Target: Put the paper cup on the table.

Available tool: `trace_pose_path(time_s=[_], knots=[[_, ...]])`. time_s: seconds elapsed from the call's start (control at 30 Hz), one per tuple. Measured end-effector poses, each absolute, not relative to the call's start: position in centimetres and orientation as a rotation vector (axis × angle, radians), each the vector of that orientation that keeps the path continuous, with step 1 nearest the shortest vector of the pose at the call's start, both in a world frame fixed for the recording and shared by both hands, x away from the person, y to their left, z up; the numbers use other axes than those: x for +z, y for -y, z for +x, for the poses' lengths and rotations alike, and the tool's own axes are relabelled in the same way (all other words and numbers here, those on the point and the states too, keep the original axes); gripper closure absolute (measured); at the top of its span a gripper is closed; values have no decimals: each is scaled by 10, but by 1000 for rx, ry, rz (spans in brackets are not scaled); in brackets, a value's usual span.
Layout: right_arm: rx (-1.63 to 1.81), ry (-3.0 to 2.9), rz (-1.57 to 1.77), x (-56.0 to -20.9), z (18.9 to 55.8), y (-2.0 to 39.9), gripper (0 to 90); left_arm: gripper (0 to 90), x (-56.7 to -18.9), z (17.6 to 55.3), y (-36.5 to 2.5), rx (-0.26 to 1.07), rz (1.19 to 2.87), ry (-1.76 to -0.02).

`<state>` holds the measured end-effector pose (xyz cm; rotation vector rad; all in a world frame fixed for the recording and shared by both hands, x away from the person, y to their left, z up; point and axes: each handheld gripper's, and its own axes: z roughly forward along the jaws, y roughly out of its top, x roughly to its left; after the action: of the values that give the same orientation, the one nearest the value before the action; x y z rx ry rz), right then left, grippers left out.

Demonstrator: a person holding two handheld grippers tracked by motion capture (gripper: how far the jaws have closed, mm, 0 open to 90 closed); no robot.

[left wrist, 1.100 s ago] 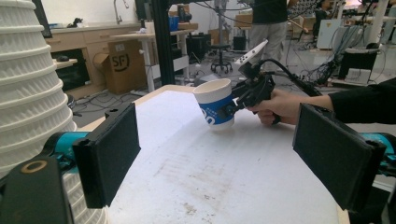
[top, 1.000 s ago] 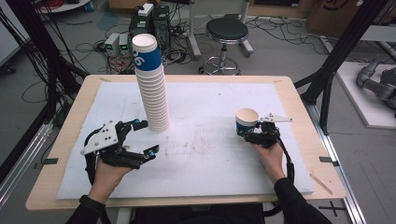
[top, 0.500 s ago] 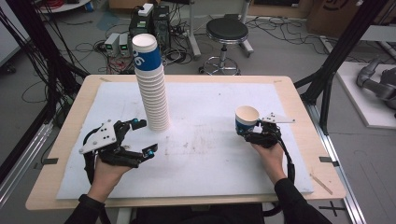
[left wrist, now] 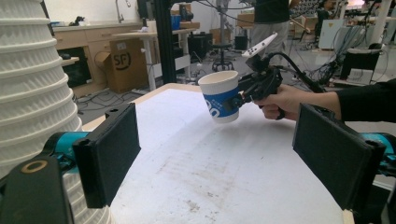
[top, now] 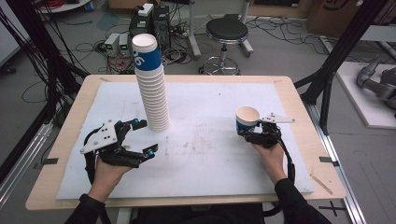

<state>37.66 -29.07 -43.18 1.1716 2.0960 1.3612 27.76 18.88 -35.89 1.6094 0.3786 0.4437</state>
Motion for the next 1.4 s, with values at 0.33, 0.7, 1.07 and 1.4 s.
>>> trace_pose_path(time_s=[0.33,0.7,1.07,1.4], knots=[[1304,-2109,1213,-439,384,292,260,146,-361,276,-191,442,1613,-386],[1257,-2123,1244,-444,387,292,256,148,-361,275,-191,440,1615,-379],[1219,-2136,1268,-444,384,291,239,154,-362,279,-184,428,1628,-374],[1113,-2163,1274,-443,380,284,185,154,-362,283,-178,417,1636,-361]])
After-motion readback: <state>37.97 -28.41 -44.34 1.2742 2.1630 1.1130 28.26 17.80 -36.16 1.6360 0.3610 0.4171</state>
